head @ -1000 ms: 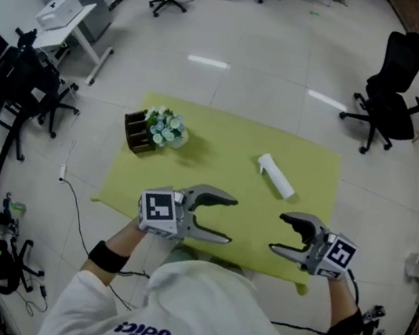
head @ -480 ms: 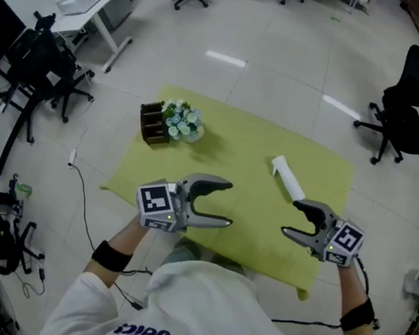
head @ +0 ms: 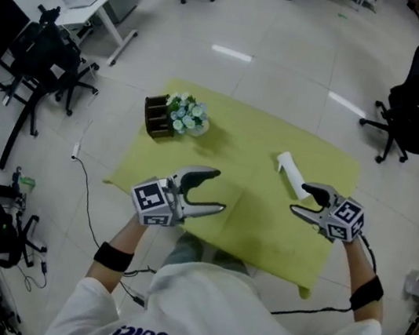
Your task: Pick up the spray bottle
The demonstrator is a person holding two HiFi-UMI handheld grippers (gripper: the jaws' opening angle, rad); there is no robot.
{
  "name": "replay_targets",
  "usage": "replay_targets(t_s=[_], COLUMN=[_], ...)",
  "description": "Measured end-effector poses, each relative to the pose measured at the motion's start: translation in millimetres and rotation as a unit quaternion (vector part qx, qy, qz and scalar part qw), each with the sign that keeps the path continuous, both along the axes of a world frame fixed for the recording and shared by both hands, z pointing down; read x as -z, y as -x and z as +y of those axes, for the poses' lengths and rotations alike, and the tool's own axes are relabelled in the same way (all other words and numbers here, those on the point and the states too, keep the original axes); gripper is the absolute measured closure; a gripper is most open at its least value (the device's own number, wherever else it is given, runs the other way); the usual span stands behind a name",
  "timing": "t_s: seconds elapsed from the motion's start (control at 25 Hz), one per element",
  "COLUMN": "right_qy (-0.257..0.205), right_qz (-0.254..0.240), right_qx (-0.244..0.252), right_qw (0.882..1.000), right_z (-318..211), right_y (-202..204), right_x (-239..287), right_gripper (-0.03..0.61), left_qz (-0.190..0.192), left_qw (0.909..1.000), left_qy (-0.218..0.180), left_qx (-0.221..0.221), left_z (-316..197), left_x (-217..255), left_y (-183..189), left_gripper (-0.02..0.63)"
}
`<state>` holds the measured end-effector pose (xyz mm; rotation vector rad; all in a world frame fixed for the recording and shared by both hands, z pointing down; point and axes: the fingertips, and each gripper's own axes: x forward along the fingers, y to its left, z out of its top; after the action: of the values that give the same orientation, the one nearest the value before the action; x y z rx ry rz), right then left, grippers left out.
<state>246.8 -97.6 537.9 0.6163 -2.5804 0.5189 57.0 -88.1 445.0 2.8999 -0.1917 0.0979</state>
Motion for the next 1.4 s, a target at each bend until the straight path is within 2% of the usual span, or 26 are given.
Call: replay_targets(t_s=[0.48,0.92,1.4], right_qy=[0.053,0.08,0.117], right_qz=[0.064,0.145,0.215], right_qx=[-0.029,-0.032,-0.085], right_qw=[0.996,0.986,0.966], right_z=[-50.8,-92.1,-131.9], right_y=[-20.9,-36.3,-58.2], right_x=[-78.4,-149.1,-211.0], right_gripper=[0.264,0.264,0.264], left_qz=[0.024,-0.019,-0.044], left_qw=[0.9936,0.9868,0.973], left_qy=[0.035,0.031,0.015], left_qx=[0.105,0.158,0.226], left_z=[-26.8,-45.6,-61.1], left_x=[-31.0,-77.9,-103.2], left_y=[27.7,26.7,36.4], left_gripper=[0.262,0.262,0.259])
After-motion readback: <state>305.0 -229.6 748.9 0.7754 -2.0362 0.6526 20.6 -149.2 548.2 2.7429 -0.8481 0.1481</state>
